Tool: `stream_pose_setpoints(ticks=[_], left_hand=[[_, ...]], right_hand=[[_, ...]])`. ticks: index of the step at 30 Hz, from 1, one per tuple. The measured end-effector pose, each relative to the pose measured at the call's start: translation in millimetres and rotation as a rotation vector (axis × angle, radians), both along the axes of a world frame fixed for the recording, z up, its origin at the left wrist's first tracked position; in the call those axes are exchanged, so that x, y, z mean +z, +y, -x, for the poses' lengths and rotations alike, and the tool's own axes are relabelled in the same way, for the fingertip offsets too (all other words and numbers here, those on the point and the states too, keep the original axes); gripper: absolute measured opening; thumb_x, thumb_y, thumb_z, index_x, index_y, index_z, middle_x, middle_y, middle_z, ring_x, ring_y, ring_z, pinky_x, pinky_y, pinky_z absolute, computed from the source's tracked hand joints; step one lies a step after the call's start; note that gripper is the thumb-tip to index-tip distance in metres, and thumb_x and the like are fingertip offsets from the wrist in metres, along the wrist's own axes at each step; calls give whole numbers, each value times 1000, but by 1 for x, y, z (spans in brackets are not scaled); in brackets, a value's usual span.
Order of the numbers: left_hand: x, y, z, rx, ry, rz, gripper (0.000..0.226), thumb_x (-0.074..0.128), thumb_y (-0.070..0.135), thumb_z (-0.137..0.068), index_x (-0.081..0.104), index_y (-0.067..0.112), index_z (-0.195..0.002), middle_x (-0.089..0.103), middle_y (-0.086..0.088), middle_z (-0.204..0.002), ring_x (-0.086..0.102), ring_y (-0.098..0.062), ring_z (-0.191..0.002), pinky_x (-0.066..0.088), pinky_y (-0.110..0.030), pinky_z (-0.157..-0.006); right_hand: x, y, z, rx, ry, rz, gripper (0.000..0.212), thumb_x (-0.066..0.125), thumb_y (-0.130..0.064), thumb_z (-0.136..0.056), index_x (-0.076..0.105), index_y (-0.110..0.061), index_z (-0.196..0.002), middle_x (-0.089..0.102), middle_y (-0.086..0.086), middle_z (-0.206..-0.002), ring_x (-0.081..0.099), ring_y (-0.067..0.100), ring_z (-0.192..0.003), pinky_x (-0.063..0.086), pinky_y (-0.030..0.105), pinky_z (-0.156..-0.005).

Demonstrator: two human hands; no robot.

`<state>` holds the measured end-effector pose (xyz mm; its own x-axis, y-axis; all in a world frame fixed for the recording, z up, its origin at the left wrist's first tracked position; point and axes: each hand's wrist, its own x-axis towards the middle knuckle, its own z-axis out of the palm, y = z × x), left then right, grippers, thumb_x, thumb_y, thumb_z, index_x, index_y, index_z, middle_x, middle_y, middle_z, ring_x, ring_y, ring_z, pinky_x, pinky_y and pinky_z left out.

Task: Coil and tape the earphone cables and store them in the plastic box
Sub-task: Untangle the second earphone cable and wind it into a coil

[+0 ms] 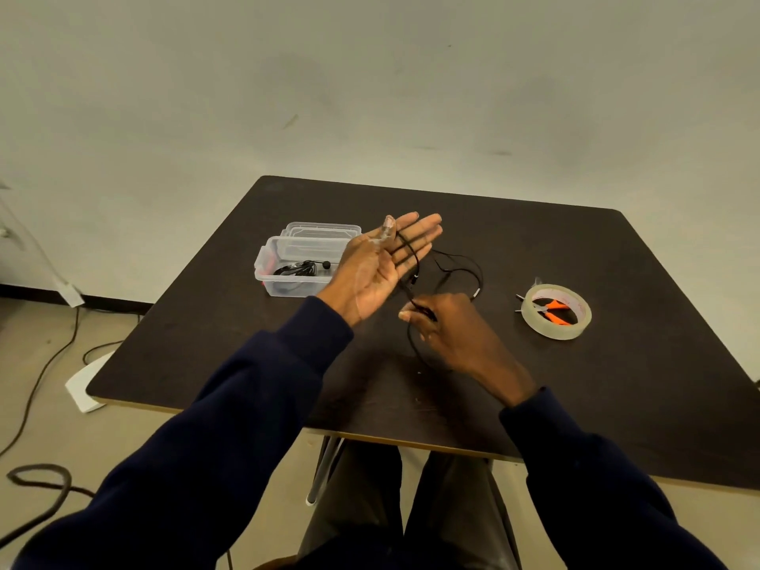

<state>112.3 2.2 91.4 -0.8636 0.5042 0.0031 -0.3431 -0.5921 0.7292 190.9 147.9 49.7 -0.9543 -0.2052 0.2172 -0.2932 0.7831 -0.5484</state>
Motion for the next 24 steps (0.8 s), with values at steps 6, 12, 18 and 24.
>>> stream_pose_setpoints(ticks=[6, 12, 18, 24], left_hand=[[-12, 1, 2, 112, 231, 290, 40, 36, 20, -113, 41, 6, -150, 69, -12, -133, 67, -30, -122, 48, -48, -110], [-9, 4, -9, 82, 383, 505, 30, 39, 1, -108, 65, 1, -123, 79, -9, -99, 77, -20, -86, 60, -29, -72], [1, 8, -17, -48, 346, 514, 40, 27, 18, -113, 61, -4, -116, 67, -15, -77, 53, -14, -43, 48, -30, -48], [2, -1, -15, -242, 216, 343, 49, 29, 33, -113, 63, -1, -122, 53, -1, -70, 28, -6, -48, 23, -20, -45]], right_hand=[[30, 9, -8, 3, -48, -96, 9, 64, -24, -100, 69, -17, -101, 64, -12, -80, 60, 2, -70, 49, 25, -66], [75, 20, 7, 19, 175, -149, 9, 74, -22, -94, 78, -14, -93, 72, -3, -83, 63, 5, -68, 51, 25, -64], [99, 28, 31, 98, 331, -209, 4, 80, -15, -88, 77, -11, -89, 69, -5, -82, 60, 2, -71, 52, 22, -65], [101, 47, 54, 91, 444, -115, 5, 78, -16, -89, 79, -13, -92, 67, -5, -85, 52, 3, -78, 38, 9, -72]])
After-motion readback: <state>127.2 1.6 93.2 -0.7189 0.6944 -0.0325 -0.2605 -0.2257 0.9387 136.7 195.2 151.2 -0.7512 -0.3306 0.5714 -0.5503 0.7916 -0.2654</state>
